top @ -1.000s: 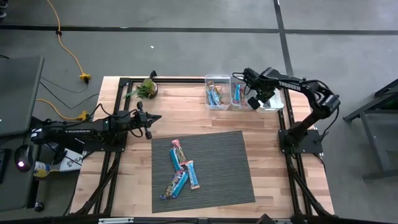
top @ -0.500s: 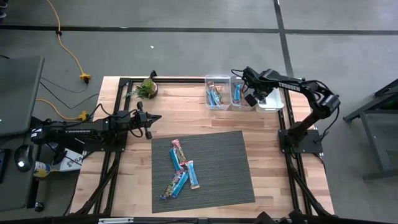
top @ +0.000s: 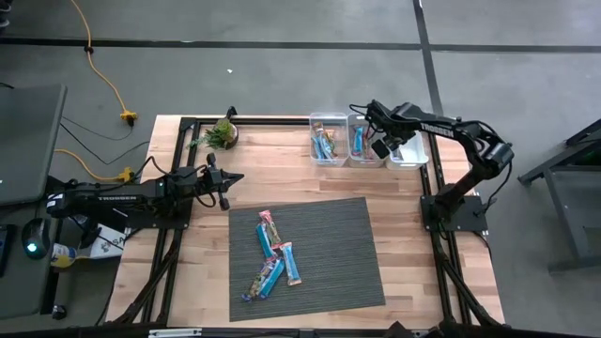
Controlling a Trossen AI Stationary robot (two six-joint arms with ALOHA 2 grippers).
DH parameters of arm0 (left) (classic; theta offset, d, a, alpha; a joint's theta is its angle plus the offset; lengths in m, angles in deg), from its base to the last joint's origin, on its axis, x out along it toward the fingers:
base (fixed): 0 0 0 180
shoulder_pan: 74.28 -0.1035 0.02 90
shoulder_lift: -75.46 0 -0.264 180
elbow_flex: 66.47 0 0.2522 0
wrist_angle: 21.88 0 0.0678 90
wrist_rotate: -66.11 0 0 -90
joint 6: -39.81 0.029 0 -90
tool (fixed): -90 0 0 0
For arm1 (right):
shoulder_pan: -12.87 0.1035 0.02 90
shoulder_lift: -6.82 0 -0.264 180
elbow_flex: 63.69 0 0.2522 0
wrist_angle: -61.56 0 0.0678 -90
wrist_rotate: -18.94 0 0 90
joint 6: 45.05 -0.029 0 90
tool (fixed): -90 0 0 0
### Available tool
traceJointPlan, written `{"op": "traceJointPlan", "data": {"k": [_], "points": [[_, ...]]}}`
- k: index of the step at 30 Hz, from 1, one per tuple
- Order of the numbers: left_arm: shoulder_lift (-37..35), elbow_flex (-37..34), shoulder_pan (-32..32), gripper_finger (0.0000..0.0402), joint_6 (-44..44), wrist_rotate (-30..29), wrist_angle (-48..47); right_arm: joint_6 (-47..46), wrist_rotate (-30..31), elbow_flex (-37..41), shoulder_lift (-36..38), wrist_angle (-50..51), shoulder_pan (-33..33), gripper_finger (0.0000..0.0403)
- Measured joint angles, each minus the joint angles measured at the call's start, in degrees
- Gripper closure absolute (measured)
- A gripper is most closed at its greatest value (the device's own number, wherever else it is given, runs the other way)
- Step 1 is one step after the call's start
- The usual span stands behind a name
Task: Pick and place Granola Bars by type
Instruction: Put the yellow granola bar into the transparent bin
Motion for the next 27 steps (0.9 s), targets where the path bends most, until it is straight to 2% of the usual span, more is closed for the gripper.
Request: {"op": "traceJointPlan", "data": {"k": [4,7,9,17,22,27], "points": [[0.0,0.0,0.0,0.0401,0.0,0.0,0.0,-0.7,3.8,-3.5,1.1,1.9,1.5,0.0269],[0.0,0.0,0.0,0.0401,0.0,0.0,0.0,-0.9,3.6,-7.3,2.8,1.6,3.3,0.0269],[0.0,0.0,0.0,0.0401,0.0,0.0,0.0,-1.8,0.9,-10.0,4.0,0.0,5.0,0.0268],[0.0,0.0,0.0,0.0401,0.0,0.0,0.0,-7.6,-20.2,-19.0,7.3,-14.5,14.0,0.0268],[0.0,0.0,0.0,0.0401,0.0,0.0,0.0,-12.7,-21.8,-22.6,7.6,-24.3,21.1,0.0269],[0.0,0.0,0.0,0.0401,0.0,0.0,0.0,-18.7,-21.9,-23.0,7.6,-32.0,28.7,0.0268]]}}
